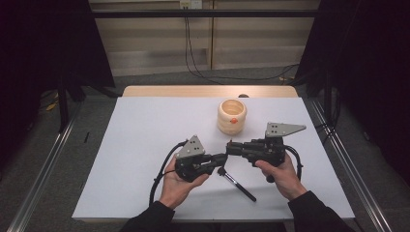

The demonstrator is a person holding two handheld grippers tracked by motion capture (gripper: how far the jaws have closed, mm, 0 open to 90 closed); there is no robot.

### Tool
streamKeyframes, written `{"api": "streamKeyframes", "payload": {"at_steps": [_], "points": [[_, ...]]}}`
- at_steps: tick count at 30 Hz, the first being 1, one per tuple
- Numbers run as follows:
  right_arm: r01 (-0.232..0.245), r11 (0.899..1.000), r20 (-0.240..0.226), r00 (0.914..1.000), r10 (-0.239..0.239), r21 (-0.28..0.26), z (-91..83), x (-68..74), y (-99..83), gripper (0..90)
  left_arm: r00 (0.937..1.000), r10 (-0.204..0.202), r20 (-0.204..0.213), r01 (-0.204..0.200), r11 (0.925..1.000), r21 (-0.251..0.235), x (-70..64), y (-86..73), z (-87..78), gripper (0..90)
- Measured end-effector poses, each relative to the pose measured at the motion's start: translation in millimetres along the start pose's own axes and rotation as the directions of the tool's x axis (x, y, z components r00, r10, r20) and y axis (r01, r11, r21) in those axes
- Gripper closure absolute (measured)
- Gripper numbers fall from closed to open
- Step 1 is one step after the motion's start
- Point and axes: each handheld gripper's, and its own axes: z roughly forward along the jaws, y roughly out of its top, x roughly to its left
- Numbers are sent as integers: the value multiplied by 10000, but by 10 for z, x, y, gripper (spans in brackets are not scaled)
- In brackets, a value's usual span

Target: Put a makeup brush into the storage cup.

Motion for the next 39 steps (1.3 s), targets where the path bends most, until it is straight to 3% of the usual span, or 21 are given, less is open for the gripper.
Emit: {"api": "streamKeyframes", "payload": {"at_steps": [8, 14, 29, 32, 39], "points": [[200, 9997, -96, 9998, -198, 139, 26, 25, -1, 811, 9995, 265, 146, -264, 9996, -31, -19, 0, 5, 836], [93, 9999, 12, 10000, -94, 112, 22, 12, -10, 841, 9997, 225, 31, -225, 9997, 26, -17, 4, -2, 836], [210, 9998, 209, 9996, -210, 21, 3, 28, 4, 843, 9996, -103, 249, 112, 9993, -363, 22, -37, 4, 825], [192, 9998, 229, 9996, -191, -43, -13, 26, 9, 843, 9994, -305, 156, 313, 9982, -511, 32, -50, 10, 752], [277, 9996, 343, 9990, -274, -74, -34, 27, 13, 843, 9998, -147, -120, 141, 9986, -502, 46, -61, 12, 528]]}}
